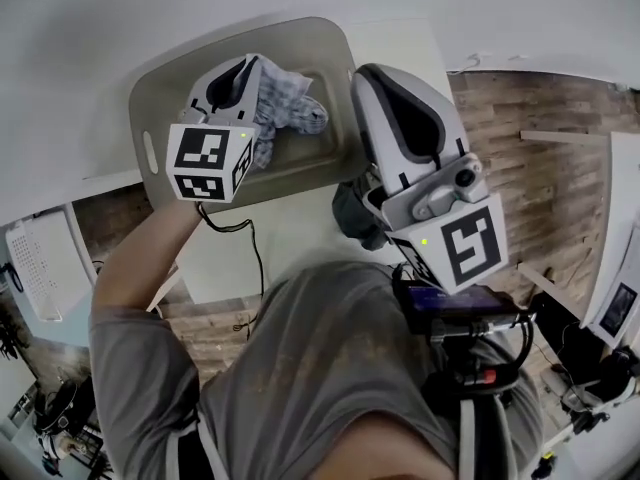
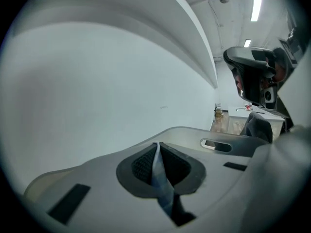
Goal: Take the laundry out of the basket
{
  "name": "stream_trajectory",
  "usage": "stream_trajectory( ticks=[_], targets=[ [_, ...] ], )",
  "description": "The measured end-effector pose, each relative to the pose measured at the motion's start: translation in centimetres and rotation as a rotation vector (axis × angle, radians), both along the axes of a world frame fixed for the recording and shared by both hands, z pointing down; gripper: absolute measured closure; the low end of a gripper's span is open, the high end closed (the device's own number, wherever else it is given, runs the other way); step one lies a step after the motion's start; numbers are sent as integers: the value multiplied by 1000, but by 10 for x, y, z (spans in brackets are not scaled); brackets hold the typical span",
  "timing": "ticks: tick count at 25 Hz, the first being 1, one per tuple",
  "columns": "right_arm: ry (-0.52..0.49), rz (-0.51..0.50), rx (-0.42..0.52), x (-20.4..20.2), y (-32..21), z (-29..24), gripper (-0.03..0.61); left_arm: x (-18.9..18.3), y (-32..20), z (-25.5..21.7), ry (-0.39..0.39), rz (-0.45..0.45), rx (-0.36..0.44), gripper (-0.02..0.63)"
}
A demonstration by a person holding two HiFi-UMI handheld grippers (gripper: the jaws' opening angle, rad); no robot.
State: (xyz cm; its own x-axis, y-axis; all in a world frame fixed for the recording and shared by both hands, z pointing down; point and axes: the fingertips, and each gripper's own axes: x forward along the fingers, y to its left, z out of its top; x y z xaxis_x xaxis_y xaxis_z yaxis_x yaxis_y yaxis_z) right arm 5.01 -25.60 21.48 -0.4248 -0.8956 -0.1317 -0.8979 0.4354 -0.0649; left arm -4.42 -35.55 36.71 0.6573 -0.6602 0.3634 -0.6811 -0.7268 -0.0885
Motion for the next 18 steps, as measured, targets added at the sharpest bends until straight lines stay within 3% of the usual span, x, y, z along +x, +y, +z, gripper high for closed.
stream_trajectory(
  ticks=[6, 18],
  targets=[
    [16, 14, 28, 16, 13, -4, 563, 9, 1, -15, 8, -1, 65, 601],
    [28, 3, 68, 2, 56, -21, 563, -18, 12, -99, 104, -76, 195, 601]
  ],
)
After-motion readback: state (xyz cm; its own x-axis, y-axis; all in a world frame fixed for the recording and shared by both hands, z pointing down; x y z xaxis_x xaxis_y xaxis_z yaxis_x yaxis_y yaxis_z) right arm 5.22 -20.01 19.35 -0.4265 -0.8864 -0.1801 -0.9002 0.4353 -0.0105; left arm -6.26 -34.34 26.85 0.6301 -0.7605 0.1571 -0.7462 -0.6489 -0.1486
